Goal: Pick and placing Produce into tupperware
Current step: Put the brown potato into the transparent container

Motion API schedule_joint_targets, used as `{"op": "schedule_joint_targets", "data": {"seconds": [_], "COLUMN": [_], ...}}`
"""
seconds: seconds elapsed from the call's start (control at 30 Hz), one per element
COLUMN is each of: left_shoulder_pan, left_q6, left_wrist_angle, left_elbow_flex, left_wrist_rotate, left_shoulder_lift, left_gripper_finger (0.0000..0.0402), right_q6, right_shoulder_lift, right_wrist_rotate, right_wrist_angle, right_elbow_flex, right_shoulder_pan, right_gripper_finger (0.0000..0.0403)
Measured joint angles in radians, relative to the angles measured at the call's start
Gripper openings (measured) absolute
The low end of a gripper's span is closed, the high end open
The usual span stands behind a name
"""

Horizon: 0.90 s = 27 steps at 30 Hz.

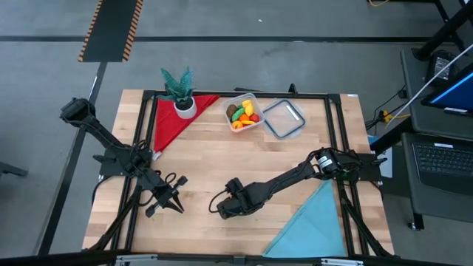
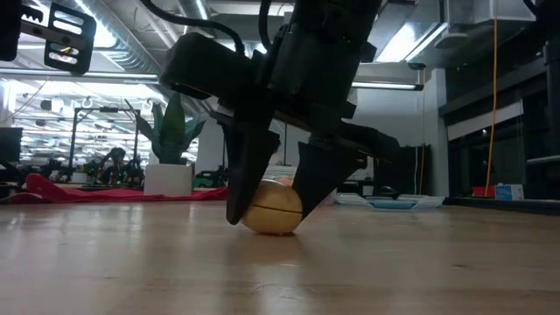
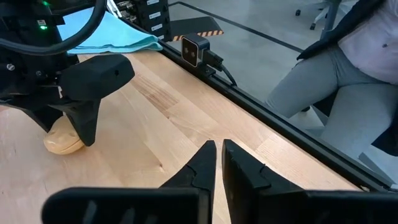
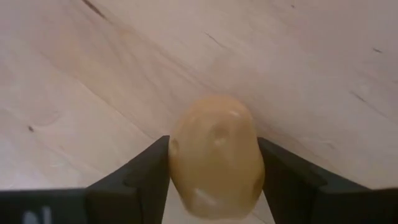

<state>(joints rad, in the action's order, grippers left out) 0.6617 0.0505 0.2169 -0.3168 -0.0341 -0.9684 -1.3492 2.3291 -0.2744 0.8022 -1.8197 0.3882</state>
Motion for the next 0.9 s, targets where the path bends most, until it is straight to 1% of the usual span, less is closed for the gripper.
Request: {"op": "schedule_joint_targets", "data": {"seconds": [0.13, 0.33, 0.4, 0.47, 0.6, 0.67, 0.8, 0.9], "left_shoulder_pan": [0.0, 0.0, -0.002, -0.003, -0.003, -0.008, -0.018, -0.025], "left_q6": [0.0, -0.003, -0.021, -0.034, -0.047, -0.049, -0.07, -0.075], "left_wrist_angle": [0.003, 0.019, 0.025, 0.028, 0.035, 0.044, 0.071, 0.071], "left_elbow_flex": [0.0, 0.0, 0.0, 0.0, 0.0, 0.0, 0.0, 0.0], "left_wrist_rotate": [0.0, 0.0, 0.003, 0.021, 0.073, 0.082, 0.083, 0.084], "left_shoulder_lift": [0.0, 0.0, 0.0, 0.0, 0.0, 0.0, 0.0, 0.0], "left_gripper_finger": [0.0031, 0.0045, 0.0049, 0.0052, 0.0059, 0.0061, 0.0065, 0.0067], "right_q6": [0.071, 0.147, 0.196, 0.251, 0.366, 0.39, 0.407, 0.379], "right_shoulder_lift": [0.003, -0.015, -0.029, -0.047, -0.078, -0.097, -0.132, -0.133], "right_wrist_rotate": [0.006, 0.006, -0.005, -0.047, -0.141, -0.204, -0.296, -0.333], "right_wrist_angle": [0.047, 0.183, 0.222, 0.244, 0.352, 0.427, 0.539, 0.591], "right_elbow_flex": [-0.044, -0.161, -0.203, -0.253, -0.347, -0.377, -0.376, -0.347], "right_shoulder_pan": [-0.002, -0.008, -0.008, -0.008, -0.01, -0.008, -0.008, -0.006], "right_gripper_finger": [0.0212, 0.021, 0.0211, 0.0211, 0.021, 0.021, 0.021, 0.021]}}
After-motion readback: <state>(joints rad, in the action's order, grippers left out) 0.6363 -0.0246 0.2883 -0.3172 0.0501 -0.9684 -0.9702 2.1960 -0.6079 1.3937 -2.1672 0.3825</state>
